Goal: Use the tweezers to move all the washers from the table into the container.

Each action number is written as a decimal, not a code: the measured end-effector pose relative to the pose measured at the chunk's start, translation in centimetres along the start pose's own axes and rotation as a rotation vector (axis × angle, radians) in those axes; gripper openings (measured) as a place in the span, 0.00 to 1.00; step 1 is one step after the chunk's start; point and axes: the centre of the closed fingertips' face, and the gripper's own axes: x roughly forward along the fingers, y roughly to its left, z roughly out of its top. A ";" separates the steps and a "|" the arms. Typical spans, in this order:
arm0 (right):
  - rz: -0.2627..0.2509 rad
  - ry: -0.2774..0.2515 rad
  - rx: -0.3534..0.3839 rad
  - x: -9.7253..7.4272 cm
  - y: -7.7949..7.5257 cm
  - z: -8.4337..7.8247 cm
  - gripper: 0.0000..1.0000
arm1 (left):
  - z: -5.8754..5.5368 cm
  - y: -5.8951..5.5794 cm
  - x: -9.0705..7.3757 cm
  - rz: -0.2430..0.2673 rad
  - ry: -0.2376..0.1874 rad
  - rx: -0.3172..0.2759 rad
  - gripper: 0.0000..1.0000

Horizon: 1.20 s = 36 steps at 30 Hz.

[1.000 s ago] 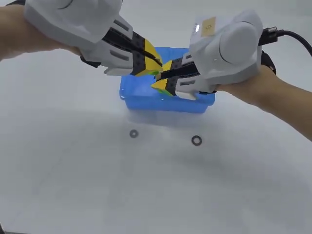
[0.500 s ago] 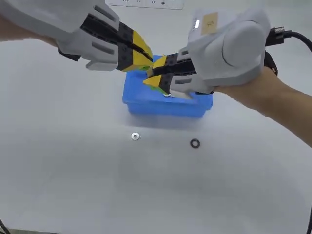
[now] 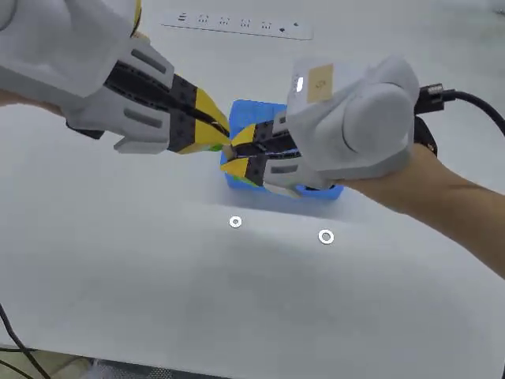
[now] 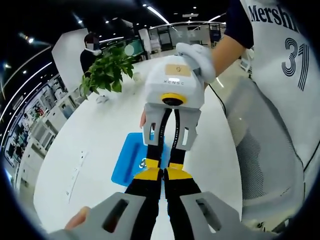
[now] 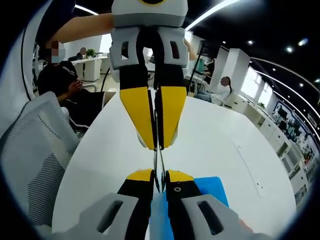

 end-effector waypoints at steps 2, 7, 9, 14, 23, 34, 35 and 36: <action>0.008 -0.002 0.000 0.1 0.6 0.0 0.10 | -0.2 -0.6 -0.1 0.005 -0.005 -0.021 0.06; 0.040 0.016 0.003 0.4 2.2 -0.8 0.10 | -0.9 -2.0 0.5 -0.014 0.005 -0.035 0.06; 0.043 0.023 0.005 0.5 2.7 -1.2 0.10 | -1.1 -2.3 0.7 -0.020 0.007 -0.039 0.06; 0.060 0.037 0.036 0.9 3.6 -2.4 0.10 | -1.8 -3.2 1.6 -0.039 0.013 -0.062 0.06; 0.073 0.049 0.062 2.1 4.0 -3.6 0.10 | -3.0 -3.6 2.6 -0.051 0.020 -0.100 0.06; 0.084 0.067 0.098 2.9 4.0 -4.9 0.11 | -4.0 -3.3 3.7 -0.057 0.035 -0.123 0.06; 0.084 0.069 0.101 2.9 4.0 -5.0 0.11 | -4.1 -3.3 3.7 -0.059 0.035 -0.125 0.06; 0.082 0.069 0.101 2.9 4.0 -5.0 0.11 | -4.1 -3.2 3.8 -0.057 0.035 -0.124 0.06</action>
